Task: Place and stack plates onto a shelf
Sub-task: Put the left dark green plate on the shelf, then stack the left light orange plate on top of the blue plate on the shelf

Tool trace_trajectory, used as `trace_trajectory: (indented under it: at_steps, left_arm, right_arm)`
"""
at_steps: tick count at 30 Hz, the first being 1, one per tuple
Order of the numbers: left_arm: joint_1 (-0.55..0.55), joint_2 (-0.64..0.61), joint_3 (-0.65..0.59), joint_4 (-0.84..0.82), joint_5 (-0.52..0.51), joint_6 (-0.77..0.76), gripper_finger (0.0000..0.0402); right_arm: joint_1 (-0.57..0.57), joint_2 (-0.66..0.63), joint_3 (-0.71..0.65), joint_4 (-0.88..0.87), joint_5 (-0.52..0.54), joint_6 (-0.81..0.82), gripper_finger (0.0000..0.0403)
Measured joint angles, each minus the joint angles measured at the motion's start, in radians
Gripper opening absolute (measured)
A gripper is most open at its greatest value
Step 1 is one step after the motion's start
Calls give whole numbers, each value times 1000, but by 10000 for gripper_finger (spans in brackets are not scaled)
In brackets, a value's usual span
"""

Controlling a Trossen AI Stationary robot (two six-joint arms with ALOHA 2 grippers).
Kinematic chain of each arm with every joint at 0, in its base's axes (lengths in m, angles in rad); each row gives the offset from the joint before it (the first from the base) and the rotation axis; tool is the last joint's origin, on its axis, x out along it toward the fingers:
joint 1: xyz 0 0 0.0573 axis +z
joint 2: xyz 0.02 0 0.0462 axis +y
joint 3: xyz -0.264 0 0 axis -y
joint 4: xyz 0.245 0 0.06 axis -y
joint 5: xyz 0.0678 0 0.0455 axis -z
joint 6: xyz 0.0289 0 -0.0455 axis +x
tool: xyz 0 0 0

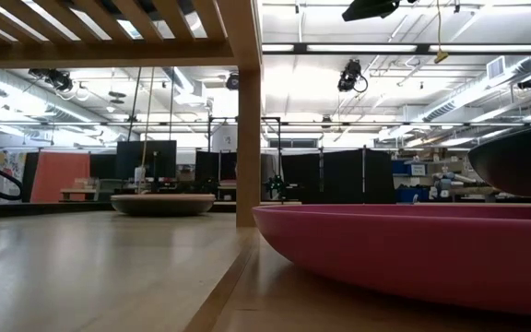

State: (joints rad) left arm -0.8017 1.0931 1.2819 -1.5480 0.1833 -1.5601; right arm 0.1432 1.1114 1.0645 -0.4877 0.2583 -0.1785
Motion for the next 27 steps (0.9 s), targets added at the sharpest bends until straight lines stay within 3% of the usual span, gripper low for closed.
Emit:
trace_trajectory:
  at_steps: [13, 27]
  left_arm:
    - [0, 0, 0, 9, -5, 54, 157]
    - [40, 0, 0, 9, -255, 143, 157]
  right_arm:
    - [0, 0, 0, 0, 0, 0, 183]
    - [0, 0, 0, 0, 0, 0, 183]
